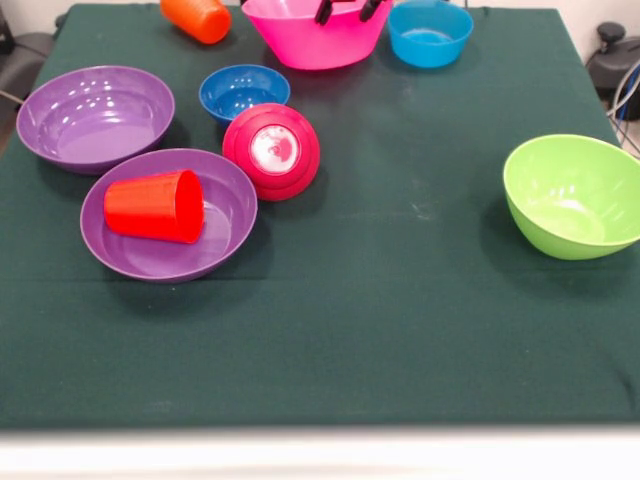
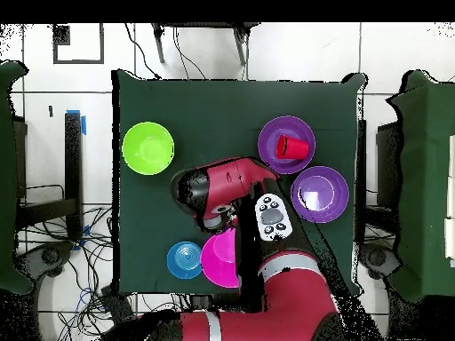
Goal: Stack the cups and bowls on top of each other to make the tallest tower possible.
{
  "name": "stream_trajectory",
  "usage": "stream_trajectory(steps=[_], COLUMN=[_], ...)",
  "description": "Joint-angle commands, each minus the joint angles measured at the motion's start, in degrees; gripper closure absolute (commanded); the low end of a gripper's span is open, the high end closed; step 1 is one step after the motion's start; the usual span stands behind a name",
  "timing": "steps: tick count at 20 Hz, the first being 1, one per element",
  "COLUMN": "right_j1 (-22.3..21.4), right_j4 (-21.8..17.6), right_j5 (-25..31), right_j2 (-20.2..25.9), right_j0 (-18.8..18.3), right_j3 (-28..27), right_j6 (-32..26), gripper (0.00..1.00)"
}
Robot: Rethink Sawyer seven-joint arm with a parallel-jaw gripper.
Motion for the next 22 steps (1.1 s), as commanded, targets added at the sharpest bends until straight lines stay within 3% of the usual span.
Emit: stream_trajectory(steps=[1, 9, 10, 22], right_j1=[1.96, 1.84, 1.83, 1.27], right_j4=[-0.05, -0.16, -0.18, 0.09], right_j5=[5.01, 5.04, 5.08, 2.93], right_j2=[4.37, 4.16, 4.11, 3.97], right_j0=[-0.67, -0.78, -0.8, -1.49], right_j3=[-1.7, -1.58, -1.6, -0.63], right_j6=[-7.03, -6.94, -6.9, -6.01], gripper=[0.0, 0.0, 1.0, 1.0])
